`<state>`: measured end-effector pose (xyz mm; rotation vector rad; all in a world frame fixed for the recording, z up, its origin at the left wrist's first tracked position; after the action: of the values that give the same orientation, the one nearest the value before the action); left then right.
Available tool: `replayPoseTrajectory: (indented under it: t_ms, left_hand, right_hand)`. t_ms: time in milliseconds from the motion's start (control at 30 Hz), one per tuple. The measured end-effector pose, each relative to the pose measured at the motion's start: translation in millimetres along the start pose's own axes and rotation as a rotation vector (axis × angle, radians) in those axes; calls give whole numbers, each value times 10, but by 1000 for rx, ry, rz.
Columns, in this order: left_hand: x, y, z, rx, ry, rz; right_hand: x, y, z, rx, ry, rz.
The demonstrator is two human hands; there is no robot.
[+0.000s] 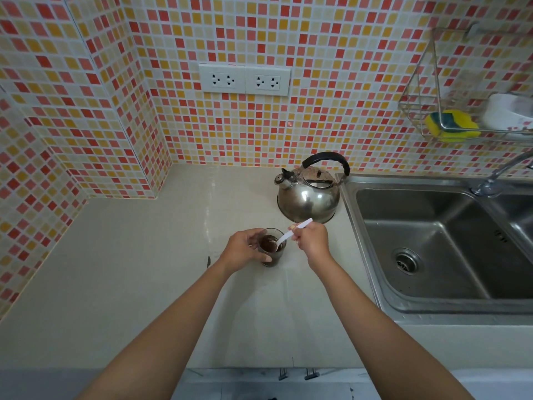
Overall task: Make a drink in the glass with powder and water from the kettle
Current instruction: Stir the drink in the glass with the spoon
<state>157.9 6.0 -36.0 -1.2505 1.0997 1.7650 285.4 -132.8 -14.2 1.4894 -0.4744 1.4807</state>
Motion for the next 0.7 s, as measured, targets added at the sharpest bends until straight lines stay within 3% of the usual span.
replayPoseTrajectory:
  t_ms: [100,267,367,500,567,700]
  left_hand:
    - [3,-2,0,-4,8,-8]
    - [9,-11,-19,28,8,-11]
    - [20,-11,-1,13,12,-2]
    - [-31,3,-2,12,-21,-42]
    - [-41,10,3,6,-22,-47]
    - [-48,14,4,-4,-16,-44]
  right_hand:
    - [-35,-17,44,-4,-122,-44]
    - [36,-4,127,-26,-127,-8]
    - [205,38,-15,56,25,147]
    - [400,173,-433,232,477,390]
    - [411,164,-464,240,582,414]
    - [322,131,-398,195,567,337]
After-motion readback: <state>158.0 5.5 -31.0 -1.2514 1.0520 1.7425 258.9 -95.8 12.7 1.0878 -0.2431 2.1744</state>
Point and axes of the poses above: each hand's wrist, its own y-axis away from the middle knuckle, its own z-axis out of the back of the hand, x = y × z, the point moved 10 cm from there along -y, towards the middle knuckle, and after that the axes turned 6 degrees about x, right-handed, at the moved point
